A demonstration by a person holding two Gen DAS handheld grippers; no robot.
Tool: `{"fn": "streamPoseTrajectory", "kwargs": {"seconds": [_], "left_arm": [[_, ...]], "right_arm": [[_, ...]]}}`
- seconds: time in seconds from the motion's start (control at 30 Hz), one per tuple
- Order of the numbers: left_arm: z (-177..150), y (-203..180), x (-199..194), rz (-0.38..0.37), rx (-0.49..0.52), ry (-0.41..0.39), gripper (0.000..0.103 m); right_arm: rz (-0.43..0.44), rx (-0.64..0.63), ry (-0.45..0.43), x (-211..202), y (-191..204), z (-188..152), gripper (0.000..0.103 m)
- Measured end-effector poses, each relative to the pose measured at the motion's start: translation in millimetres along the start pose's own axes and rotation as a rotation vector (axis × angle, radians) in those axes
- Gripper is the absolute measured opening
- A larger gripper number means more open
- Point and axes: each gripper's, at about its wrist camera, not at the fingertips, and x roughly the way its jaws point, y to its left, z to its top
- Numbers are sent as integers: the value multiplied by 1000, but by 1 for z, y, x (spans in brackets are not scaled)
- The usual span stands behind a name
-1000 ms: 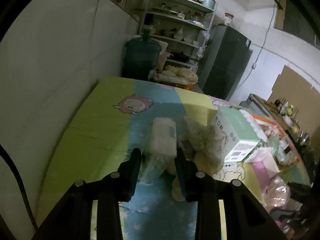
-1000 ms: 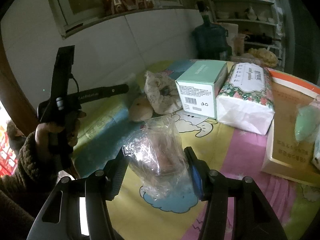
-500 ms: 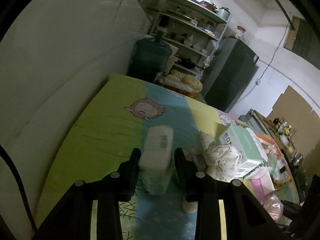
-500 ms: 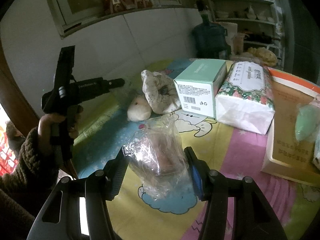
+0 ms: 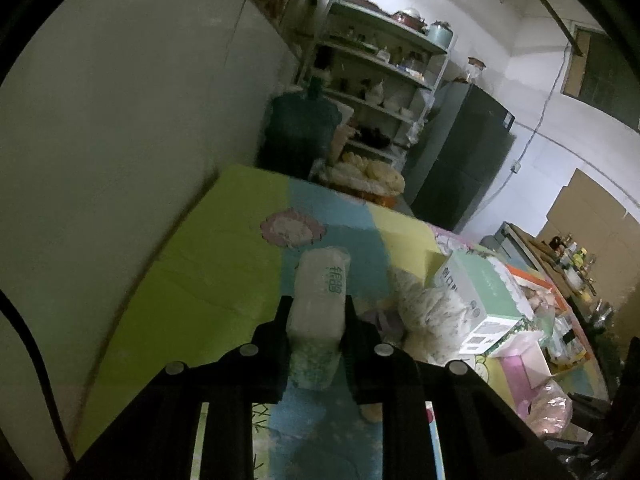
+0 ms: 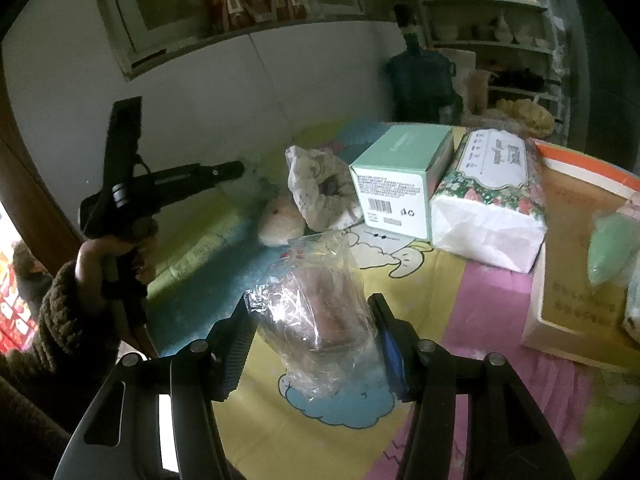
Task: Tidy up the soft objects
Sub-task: 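Lift the plastic bag and tissue pack and carry both toward the tray, then lower the bag and tissue pack into the tray and open both grippers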
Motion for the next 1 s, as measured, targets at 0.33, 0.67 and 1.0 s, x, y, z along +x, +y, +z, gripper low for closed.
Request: {"fn": "streamPoseTrajectory", "kwargs": {"seconds": [0.33, 0.67, 1.0], "left_arm": [[2, -58, -36, 31, 127, -76, 22], [-4, -140, -37, -100, 214, -70, 22], [-11, -211, -23, -218, 266, -43, 22]], "right_arm": [[-50, 10, -79, -29, -10, 5, 57], [-116, 34, -145, -68, -37, 3, 57], [-194, 74, -205, -110, -71, -1, 57]]}}
